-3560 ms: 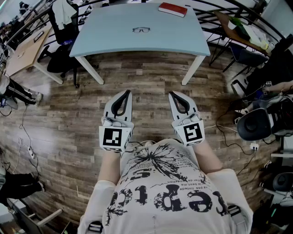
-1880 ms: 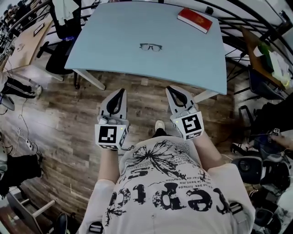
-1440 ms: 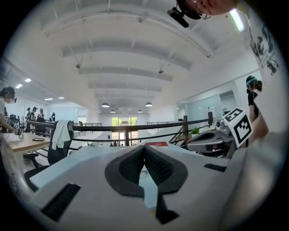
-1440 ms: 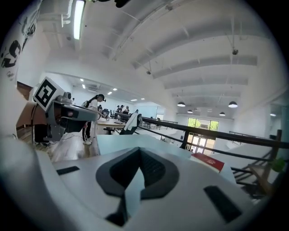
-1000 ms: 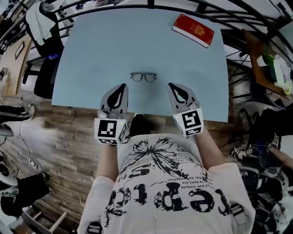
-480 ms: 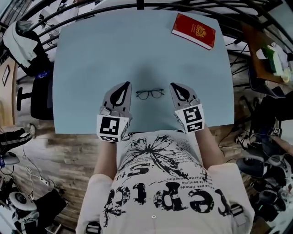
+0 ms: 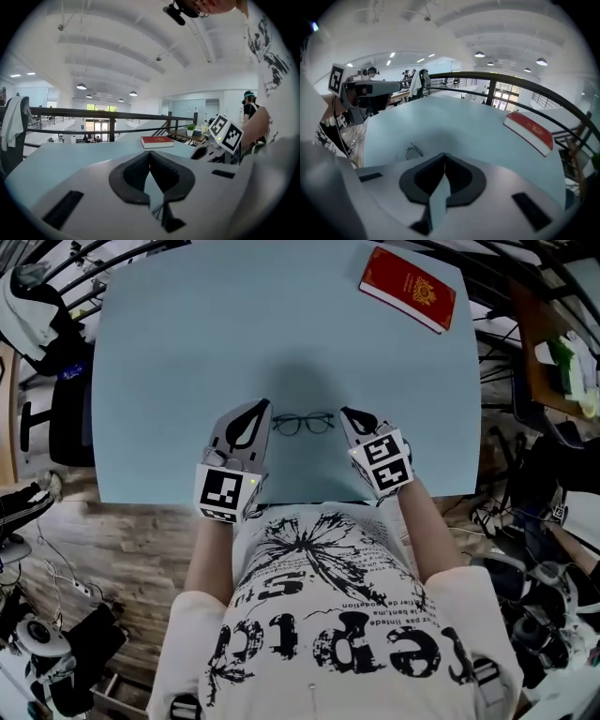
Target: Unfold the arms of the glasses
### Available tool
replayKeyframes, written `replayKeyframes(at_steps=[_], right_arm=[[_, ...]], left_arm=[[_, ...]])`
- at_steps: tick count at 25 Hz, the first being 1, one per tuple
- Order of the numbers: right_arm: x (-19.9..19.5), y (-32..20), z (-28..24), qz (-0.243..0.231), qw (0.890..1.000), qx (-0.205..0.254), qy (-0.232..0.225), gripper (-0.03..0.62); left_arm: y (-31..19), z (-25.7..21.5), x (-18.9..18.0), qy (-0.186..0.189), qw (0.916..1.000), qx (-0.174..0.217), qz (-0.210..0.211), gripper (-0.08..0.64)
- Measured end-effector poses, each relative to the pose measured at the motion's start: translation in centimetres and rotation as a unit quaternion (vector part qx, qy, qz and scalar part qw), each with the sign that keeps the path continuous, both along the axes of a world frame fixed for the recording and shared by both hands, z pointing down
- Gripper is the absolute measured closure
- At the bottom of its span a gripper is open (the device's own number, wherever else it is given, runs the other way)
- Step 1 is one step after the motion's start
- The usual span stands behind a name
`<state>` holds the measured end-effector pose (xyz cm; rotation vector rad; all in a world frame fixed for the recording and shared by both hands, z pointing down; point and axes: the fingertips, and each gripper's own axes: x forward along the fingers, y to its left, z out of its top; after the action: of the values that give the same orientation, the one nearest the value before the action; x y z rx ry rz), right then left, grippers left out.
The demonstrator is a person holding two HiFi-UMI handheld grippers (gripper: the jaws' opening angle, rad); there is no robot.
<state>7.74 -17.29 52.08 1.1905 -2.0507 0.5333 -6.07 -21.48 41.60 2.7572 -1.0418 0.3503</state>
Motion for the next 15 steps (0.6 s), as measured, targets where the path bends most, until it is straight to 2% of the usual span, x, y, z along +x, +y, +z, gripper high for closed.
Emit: replayKeyframes(at_steps=[3, 7, 9, 15], right_arm=[[-0.3, 0.5, 2.0, -0.050, 0.998, -0.036, 0.033, 0.578], [-0.4, 0.4, 3.9, -0.113, 0.989, -0.065, 0.072, 0.564], [-0.6, 0.6, 4.9, -0.154, 0.981, -0.075, 0.094, 0.530], [-0.8, 1.2, 7.2, -0.260, 0.949, -0.098, 0.149, 0.506]], left_arm=[[0.4, 1.7, -0.1, -0.010, 0.9998, -0.018, -0.006, 0.541], [0.8, 4.3, 0.4, -0.035, 0.9984, -0.043, -0.005, 0.541], [1.3, 5.6, 0.8, -0.050, 0.9974, -0.052, -0.001, 0.541], [2.3, 7.9, 1.7, -0.065, 0.9953, -0.070, 0.010, 0.541]])
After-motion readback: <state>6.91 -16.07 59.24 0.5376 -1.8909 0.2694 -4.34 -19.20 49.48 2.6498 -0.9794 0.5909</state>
